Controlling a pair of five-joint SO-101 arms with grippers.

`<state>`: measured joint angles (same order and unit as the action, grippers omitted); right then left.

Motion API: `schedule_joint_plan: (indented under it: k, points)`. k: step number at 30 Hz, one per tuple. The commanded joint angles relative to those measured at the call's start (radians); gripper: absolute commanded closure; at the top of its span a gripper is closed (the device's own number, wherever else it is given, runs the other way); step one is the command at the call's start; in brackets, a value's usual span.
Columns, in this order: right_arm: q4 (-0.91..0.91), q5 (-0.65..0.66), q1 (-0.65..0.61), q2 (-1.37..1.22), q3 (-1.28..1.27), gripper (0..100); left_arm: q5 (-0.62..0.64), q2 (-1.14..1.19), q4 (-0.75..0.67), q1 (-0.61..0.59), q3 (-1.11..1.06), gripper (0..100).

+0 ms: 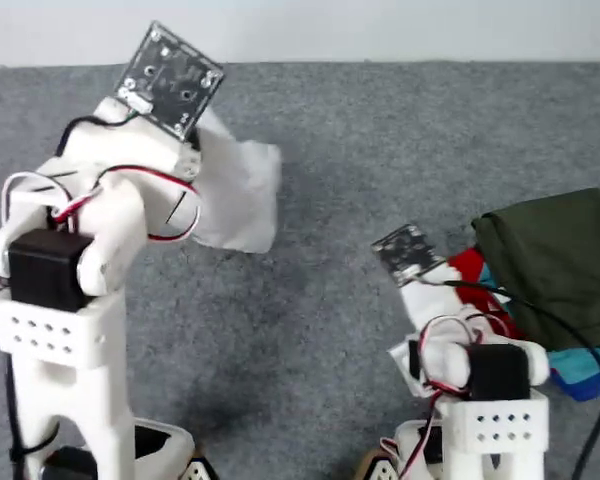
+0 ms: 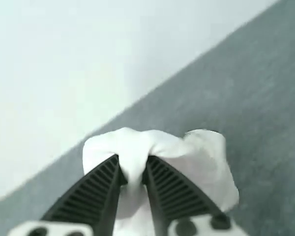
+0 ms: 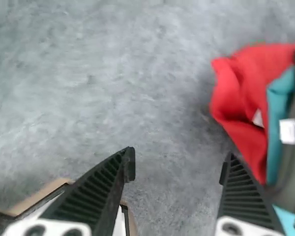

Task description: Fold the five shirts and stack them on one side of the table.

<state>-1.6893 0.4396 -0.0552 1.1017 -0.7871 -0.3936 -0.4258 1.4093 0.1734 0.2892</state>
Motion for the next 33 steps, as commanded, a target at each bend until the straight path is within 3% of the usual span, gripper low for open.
schedule_joint_plan:
  k: [1,6,11,15,19,27,33]
  points:
    - [0.022,0.009,0.111,0.008,0.009,71.4,0.011,0.021,-0.009,0.121,0.226,99]
    - [0.022,0.009,0.185,0.008,0.009,71.4,0.011,0.080,0.037,0.230,0.453,99]
    - [0.022,0.009,0.265,0.008,0.009,71.4,0.011,0.118,0.044,0.138,0.427,99]
    - [0.022,0.009,0.291,0.008,0.009,71.4,0.011,0.155,0.041,0.003,0.251,99]
    - [0.022,0.009,0.292,0.008,0.009,71.4,0.006,0.232,0.005,-0.127,-0.061,99]
    - [0.022,0.008,0.278,0.008,0.008,71.4,0.011,0.425,-0.439,-0.394,-0.624,99]
    - [0.048,0.002,0.028,-0.002,0.006,71.5,0.048,0.442,-0.473,-0.520,-0.753,99]
